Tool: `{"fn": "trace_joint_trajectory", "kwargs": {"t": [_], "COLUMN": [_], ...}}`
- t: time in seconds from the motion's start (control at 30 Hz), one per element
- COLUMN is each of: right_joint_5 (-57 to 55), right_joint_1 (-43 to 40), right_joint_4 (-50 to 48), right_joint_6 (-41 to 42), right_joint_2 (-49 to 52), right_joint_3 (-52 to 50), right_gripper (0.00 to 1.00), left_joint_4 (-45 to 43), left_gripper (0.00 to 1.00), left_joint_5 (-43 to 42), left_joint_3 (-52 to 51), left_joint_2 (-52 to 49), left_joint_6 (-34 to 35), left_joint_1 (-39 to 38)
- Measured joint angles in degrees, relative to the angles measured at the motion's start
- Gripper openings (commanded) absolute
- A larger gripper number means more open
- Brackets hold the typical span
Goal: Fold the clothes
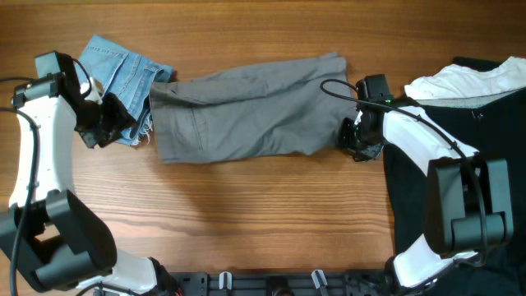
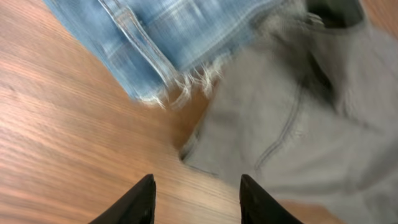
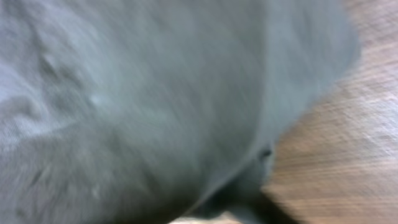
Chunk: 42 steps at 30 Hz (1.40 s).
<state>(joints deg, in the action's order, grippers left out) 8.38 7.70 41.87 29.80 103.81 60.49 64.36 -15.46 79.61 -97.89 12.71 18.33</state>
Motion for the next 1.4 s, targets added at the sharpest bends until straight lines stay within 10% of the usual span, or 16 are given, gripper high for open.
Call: {"fn": "trace_joint_trajectory", "kwargs": {"t": [0.17, 0.27, 0.43, 0.6, 0.77, 0.9, 0.97, 1.07, 1.3, 1.37, 1.4], "right_joint_5": [-13.6, -16.8, -16.5, -12.7, -0.8, 3.9, 5.0, 5.5, 5.8, 7.4, 9.6], "right_joint_1": [-6.0, -7.6, -7.6, -7.6, -7.6, -7.6, -7.6, -7.6, -7.6, -7.1, -6.2], "right_joint_4": [12.1, 12.4, 12.4, 13.0, 13.0, 11.6, 10.8, 9.6, 3.5, 0.6, -1.1], "right_joint_6": [3.0, 3.4, 0.0, -2.9, -13.9, -17.7, -18.0, -17.7, -14.4, -14.3, -14.5], "right_joint_2": [-1.1, -4.5, -7.5, -7.5, -13.3, -20.0, -20.6, -20.6, -20.6, -20.5, -20.1], "right_joint_3": [2.4, 2.7, 3.0, 3.1, 3.1, 3.2, 3.3, 3.3, 3.3, 3.3, 3.3], "right_gripper": [0.06, 0.41, 0.41, 0.41, 0.47, 0.57, 0.58, 0.60, 0.59, 0.48, 0.34], "left_joint_4": [1.0, -4.0, -25.5, -41.9, -27.8, -15.2, -17.3, -23.4, -7.0, -2.9, -2.6], "left_gripper": [0.62, 0.74, 0.38, 0.32, 0.83, 0.86, 0.70, 0.04, 0.04, 0.04, 0.21], "left_joint_5": [-2.3, -2.7, -1.3, 1.6, -3.1, -4.6, -4.9, -5.5, -2.1, 1.3, 1.9], "left_joint_3": [-2.5, -6.8, -14.2, -17.7, -18.1, -18.6, -21.6, -29.6, -31.7, -31.5, -31.0], "left_joint_2": [0.4, 0.4, 0.3, -1.2, -1.1, 1.4, 1.6, 1.6, 3.0, 5.4, 7.3], "left_joint_6": [0.0, -0.1, -0.2, 0.7, 1.4, 1.3, 1.3, 2.6, 3.7, 3.9, 3.9], "left_joint_1": [-7.2, -12.1, -19.6, -20.4, -18.9, -18.4, -20.2, -25.7, -22.7, -17.5, -15.4]}}
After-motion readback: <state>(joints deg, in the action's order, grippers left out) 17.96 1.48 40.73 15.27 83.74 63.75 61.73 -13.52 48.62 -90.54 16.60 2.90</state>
